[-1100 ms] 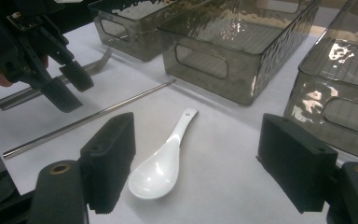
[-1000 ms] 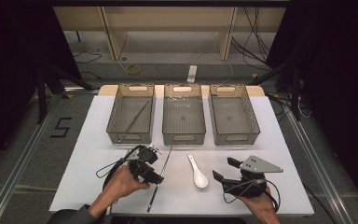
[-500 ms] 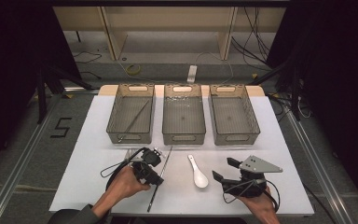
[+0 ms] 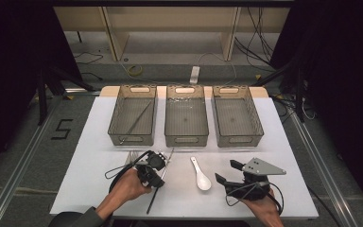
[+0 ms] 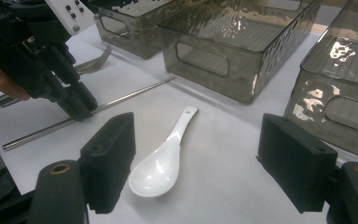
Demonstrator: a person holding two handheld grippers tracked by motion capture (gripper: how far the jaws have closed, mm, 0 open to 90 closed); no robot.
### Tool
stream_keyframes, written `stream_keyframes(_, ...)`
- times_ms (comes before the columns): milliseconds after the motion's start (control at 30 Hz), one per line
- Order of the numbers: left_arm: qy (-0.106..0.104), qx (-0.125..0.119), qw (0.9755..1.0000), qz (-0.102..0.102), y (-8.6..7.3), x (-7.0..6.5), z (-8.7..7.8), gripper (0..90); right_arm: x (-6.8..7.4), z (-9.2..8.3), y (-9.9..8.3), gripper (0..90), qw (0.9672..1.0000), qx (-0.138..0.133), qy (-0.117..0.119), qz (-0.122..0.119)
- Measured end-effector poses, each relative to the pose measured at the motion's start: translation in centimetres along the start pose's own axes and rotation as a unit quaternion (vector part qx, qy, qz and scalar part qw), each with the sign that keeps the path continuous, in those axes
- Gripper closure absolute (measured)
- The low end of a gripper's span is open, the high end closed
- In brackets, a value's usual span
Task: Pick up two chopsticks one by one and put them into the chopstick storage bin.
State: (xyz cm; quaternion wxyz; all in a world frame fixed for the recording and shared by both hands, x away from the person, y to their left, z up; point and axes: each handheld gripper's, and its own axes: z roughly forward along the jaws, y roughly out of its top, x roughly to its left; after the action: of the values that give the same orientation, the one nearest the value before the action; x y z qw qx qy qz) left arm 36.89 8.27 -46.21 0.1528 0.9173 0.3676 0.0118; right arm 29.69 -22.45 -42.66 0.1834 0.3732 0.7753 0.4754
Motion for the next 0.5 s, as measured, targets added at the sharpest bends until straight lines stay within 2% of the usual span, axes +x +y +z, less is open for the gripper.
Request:
stream_keyframes(367, 0.001, 0.014, 0.9999, 0.005, -0.03, 0.31, -0.11, 75.3, -0.01, -0.07, -0.03, 28.4, 1.0, -0.002, -0.001, 0.0)
stream_keyframes(500, -0.003, 0.013, 0.9999, -0.001, -0.08, 0.62, -0.13, 78.8, 0.0, -0.1, -0.03, 28.4, 1.0, -0.001, -0.002, -0.001)
